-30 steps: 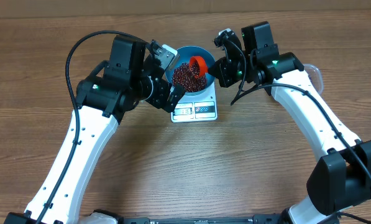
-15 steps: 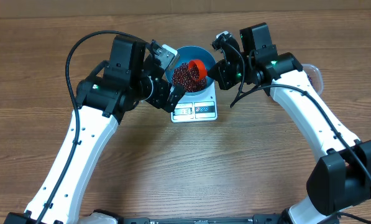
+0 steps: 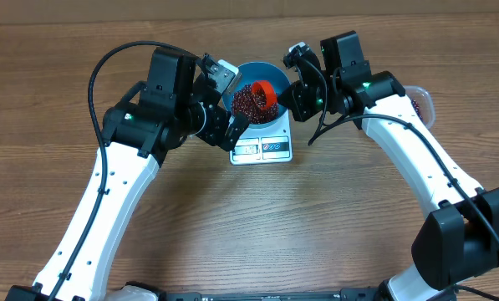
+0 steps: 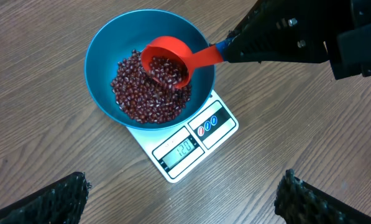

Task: Scoop item into bowl and weigh 150g on scale
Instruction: 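Tilt the scoop slowly with the right gripper, trickling beans into bowl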

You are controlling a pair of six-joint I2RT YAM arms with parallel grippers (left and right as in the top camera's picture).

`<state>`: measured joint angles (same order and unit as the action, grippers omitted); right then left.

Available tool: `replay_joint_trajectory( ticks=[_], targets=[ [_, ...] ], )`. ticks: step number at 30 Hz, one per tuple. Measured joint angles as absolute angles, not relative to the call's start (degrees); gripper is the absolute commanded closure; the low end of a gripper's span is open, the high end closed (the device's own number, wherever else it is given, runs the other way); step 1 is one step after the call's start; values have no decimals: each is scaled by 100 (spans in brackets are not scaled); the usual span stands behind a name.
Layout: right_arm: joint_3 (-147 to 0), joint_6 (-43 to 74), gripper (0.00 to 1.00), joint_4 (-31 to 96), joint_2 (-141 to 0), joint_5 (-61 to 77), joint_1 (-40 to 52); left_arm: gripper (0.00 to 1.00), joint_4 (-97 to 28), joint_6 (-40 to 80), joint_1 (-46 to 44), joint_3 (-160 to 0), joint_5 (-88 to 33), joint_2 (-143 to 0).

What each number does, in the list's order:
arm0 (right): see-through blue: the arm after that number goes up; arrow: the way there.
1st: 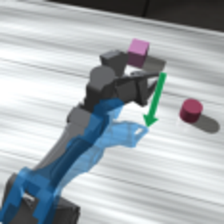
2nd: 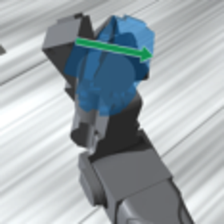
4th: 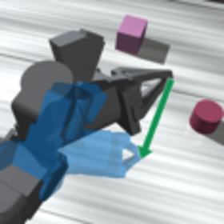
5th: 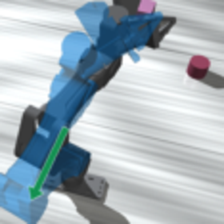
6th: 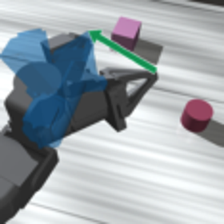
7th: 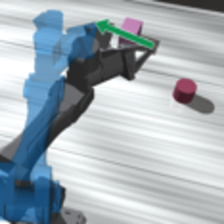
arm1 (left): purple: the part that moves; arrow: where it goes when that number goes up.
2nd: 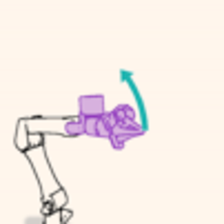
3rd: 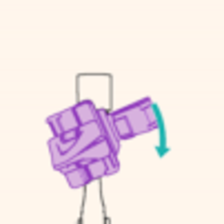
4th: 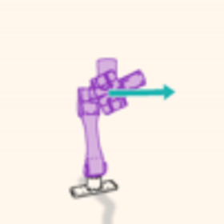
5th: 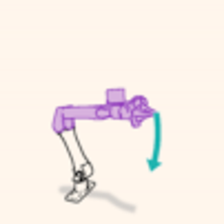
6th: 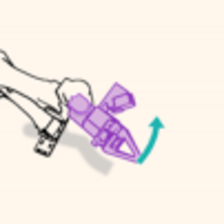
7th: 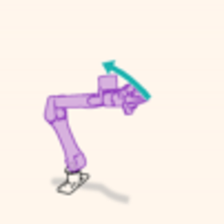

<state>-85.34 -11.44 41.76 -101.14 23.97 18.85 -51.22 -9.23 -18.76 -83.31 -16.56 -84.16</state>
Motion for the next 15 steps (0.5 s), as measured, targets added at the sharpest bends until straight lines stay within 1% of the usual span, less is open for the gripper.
replay_joint_trajectory(
  ticks=[6,9,15],
  targets=[
    [-8534,-888,96,4165,-10112,1914,1918,1,-5122,-923,-1876,-8331,-1656,-8416],
    [-8536,-1074,96,4219,-10112,1929,1946,1,-5122,-923,-1876,-8331,-1656,-8416],
    [-8547,-814,96,4115,-10062,1791,2025,0,-5122,-923,-1876,-8331,-1656,-8416]
  ],
)
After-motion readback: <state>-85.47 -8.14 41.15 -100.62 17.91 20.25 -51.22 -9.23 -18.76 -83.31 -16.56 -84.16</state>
